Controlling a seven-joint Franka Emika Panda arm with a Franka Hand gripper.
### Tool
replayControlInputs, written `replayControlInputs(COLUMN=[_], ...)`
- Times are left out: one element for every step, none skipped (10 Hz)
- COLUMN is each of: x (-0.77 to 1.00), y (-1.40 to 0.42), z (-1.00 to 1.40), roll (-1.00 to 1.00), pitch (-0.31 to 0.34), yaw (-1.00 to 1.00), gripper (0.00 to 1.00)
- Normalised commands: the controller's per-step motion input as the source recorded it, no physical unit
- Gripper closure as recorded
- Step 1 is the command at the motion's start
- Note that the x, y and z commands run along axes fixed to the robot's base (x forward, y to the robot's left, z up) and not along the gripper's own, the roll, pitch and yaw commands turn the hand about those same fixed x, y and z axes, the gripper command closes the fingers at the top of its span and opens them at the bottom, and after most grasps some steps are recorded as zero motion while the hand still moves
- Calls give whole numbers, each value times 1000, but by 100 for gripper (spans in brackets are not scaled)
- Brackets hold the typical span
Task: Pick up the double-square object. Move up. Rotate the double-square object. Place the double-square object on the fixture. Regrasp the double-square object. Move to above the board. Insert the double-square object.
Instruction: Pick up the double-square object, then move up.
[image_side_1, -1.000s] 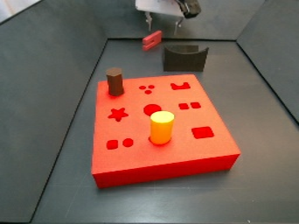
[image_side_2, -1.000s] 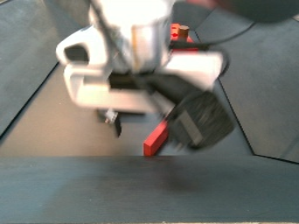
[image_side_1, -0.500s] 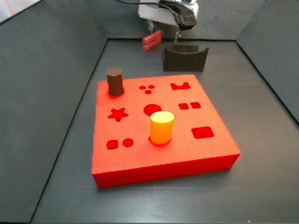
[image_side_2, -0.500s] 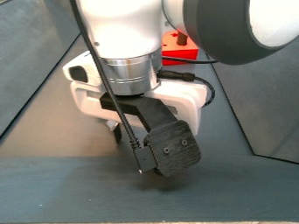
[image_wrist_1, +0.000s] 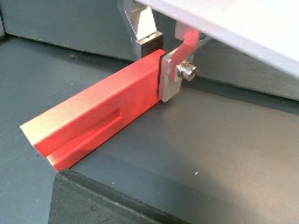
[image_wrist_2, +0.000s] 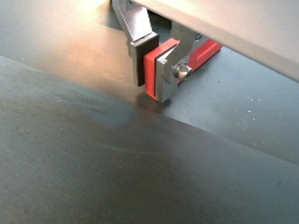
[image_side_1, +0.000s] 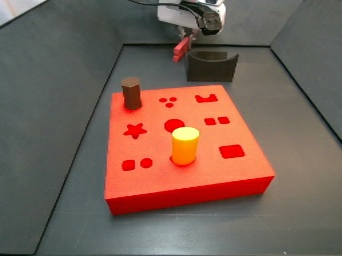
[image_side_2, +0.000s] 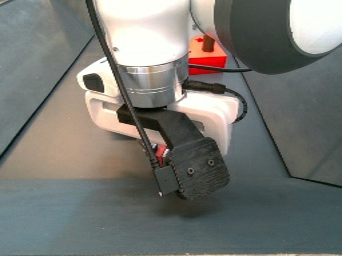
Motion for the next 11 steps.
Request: replayControlInputs(x=[0, 0, 0, 0, 0, 0, 0, 0, 0, 0, 21], y=[0, 0, 0, 0, 0, 0, 0, 0, 0, 0, 60], z=[0, 0, 0, 0, 0, 0, 0, 0, 0, 833, 841], roll=[0, 0, 0, 0, 0, 0, 0, 0, 0, 0, 15], pitch=[0, 0, 0, 0, 0, 0, 0, 0, 0, 0, -8], yaw=[0, 0, 0, 0, 0, 0, 0, 0, 0, 0, 23], gripper=[100, 100, 100, 100, 100, 100, 100, 100, 100, 100, 100])
